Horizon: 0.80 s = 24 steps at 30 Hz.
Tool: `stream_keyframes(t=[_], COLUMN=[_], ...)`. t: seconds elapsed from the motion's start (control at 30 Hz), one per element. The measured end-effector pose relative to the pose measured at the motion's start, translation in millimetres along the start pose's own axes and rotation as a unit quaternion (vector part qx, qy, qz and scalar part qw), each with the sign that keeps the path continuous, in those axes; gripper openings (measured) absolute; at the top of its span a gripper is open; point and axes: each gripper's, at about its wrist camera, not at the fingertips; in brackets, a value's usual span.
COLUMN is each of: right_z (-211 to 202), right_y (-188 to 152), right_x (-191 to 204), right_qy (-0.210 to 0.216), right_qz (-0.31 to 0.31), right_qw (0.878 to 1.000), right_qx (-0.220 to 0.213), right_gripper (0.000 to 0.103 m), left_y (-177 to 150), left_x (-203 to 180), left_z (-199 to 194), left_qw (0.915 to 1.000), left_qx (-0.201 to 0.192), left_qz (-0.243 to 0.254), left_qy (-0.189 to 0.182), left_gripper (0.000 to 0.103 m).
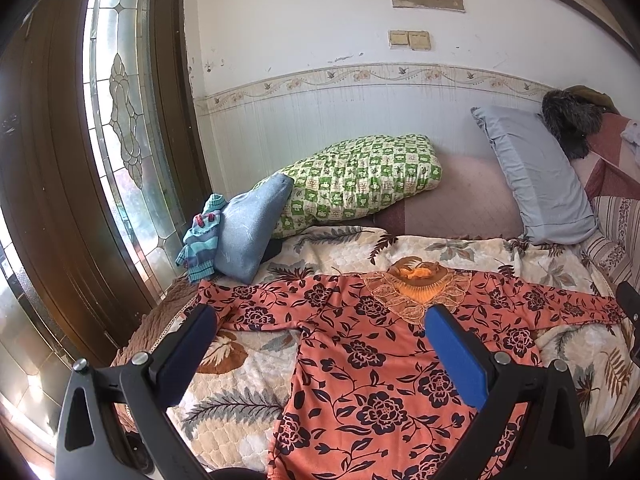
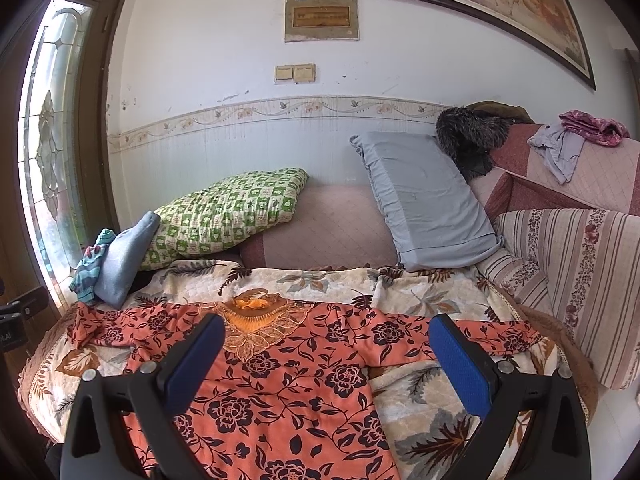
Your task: Fold small clothes
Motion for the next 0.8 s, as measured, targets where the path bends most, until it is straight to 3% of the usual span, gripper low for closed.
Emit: stream_keyframes(t=[0.8], right_z=[1.5], right_y=[3.1], right_x=[4.8], right_qy=[0.007], right_qz=[-0.001], right_qw=[1.000], right_qx=[0.002], right_gripper=[0.103], left_y=[1.1], left_x=[0.6], left_z=[-1.3], left_qw=[1.0000], left_qx=[0.001], left_qz=[-0.001], left_qy=[0.001], left_gripper=[0.103])
Point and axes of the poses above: each gripper's, at about its wrist camera, not at the fingertips, and z roughly the way its jaws point, x to its left, y to its top, and after that the axes turned 7 degrees about y, right-handed
